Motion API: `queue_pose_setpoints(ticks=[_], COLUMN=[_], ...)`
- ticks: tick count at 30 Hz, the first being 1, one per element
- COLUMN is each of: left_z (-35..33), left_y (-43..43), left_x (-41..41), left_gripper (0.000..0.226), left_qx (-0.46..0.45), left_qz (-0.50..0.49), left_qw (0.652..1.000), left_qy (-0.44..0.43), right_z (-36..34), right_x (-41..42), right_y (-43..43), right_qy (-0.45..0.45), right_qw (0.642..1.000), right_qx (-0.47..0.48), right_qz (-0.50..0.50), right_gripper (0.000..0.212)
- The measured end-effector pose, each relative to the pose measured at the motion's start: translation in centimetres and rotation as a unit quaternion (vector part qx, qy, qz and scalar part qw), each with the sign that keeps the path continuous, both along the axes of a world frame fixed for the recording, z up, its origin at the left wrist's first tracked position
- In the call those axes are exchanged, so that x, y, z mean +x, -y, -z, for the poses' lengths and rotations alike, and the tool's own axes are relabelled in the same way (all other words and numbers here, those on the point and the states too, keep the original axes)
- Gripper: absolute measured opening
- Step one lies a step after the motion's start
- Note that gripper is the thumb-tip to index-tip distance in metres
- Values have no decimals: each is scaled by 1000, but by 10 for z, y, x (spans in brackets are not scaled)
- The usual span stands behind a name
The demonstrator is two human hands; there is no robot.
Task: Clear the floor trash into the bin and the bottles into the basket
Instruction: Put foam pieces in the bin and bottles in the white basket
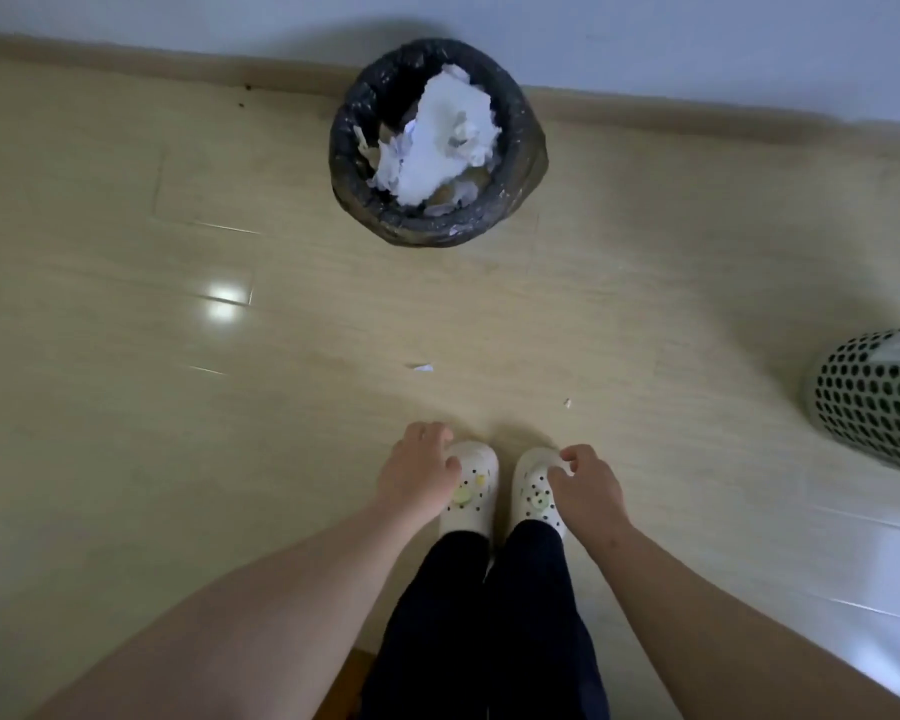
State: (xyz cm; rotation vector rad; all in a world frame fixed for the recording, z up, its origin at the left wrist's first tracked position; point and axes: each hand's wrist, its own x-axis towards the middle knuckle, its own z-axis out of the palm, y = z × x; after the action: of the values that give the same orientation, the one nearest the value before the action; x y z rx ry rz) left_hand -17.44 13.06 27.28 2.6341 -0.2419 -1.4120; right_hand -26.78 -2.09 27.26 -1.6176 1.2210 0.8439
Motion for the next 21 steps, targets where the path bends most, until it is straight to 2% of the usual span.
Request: queue_pose_setpoints(ticks=[10, 15, 21], left_z=[107, 192, 275], left_y=[-19, -24, -35], left_x=[42, 75, 75], left_gripper=[30, 32, 40], left_qx=[41, 35, 20], left_qz=[8, 21, -60], left_qw=[999, 999, 995], left_qy=[-35, -5, 74], right_z=[99, 188, 261], right_x=[-7, 6, 6], right_y=[-18, -27, -20], right_qy=[-18, -41, -57], right_qw=[995, 990, 992], right_qx=[-23, -41, -61], right_qz=[99, 127, 98], right_gripper=[32, 25, 22])
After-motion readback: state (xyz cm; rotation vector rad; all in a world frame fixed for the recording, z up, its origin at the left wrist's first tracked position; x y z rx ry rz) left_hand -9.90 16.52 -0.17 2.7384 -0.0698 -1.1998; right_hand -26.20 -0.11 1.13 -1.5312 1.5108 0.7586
